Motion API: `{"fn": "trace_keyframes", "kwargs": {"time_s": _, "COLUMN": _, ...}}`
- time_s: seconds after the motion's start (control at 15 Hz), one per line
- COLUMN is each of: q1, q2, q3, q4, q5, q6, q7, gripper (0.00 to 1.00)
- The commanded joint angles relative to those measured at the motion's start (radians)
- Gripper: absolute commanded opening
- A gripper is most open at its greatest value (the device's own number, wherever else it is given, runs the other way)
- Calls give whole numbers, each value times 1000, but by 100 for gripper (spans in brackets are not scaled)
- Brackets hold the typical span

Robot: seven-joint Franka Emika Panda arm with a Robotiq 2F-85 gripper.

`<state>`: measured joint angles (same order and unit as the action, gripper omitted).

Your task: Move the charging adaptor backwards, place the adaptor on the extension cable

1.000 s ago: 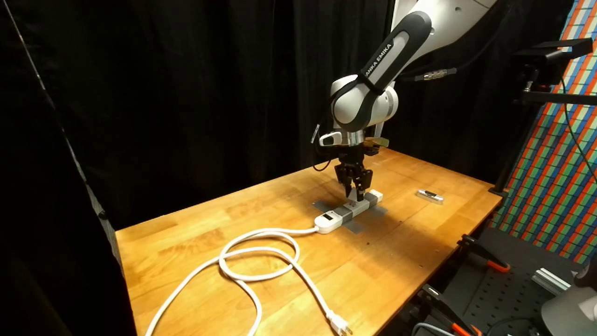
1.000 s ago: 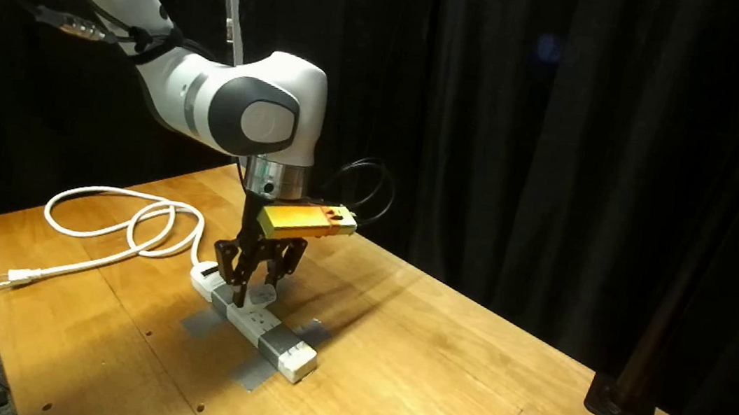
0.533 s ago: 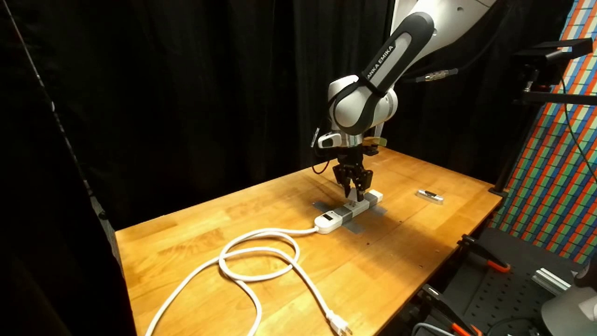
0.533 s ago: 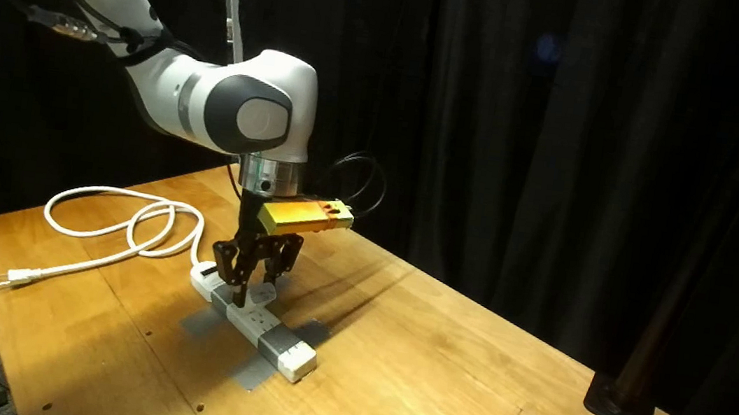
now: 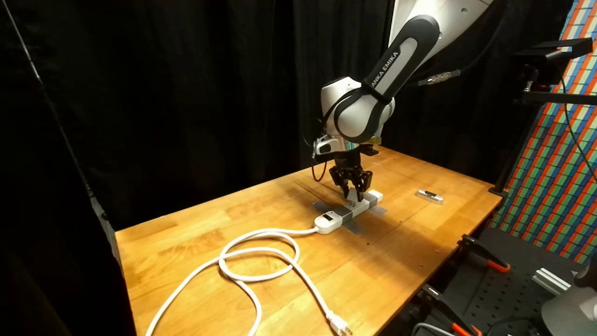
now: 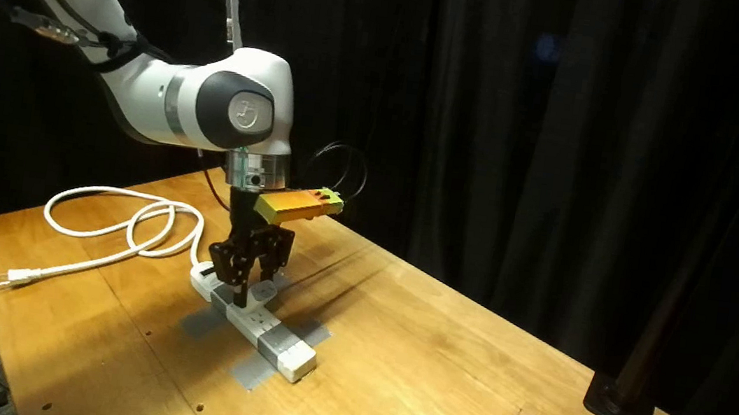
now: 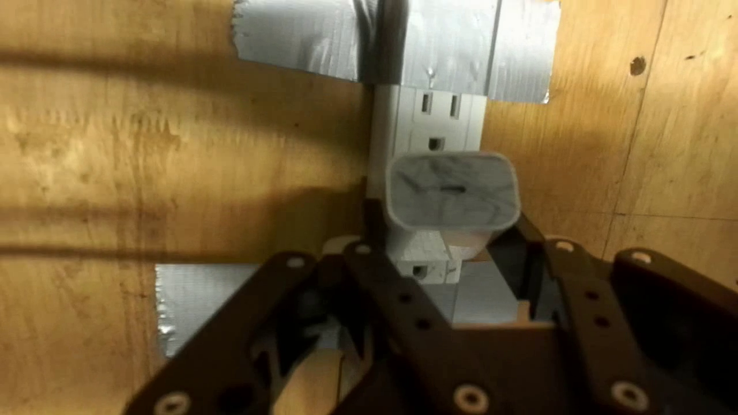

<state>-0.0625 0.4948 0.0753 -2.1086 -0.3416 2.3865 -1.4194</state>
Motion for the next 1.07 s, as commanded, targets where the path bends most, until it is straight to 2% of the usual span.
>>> {"fn": "trace_keyframes", "kwargs": {"time_s": 0.0, "q1": 39, "q2": 1, "q3": 5, "q4": -78, "q5": -16, "q6": 31, "q7": 35, "gripper": 23}}
{"fn": "trace_keyframes", "kwargs": {"time_s": 0.47, "q1": 67, "q2": -2, "q3": -2, "q4": -104, "q5": -82, "q6": 46, "q7": 82, "gripper": 23}}
{"fn": "trace_keyframes", "kwargs": {"time_s": 0.8, "q1": 124, "q2": 6, "q3": -29, "q4": -120, "q5": -207, "q6": 57, "q7": 213, "gripper": 23}}
{"fn": "trace_keyframes", "kwargs": {"time_s": 1.0, "q1": 141, "q2": 4, "q3": -24, "q4": -132, "q5": -276, "q6": 51, "q7": 295, "gripper": 23}}
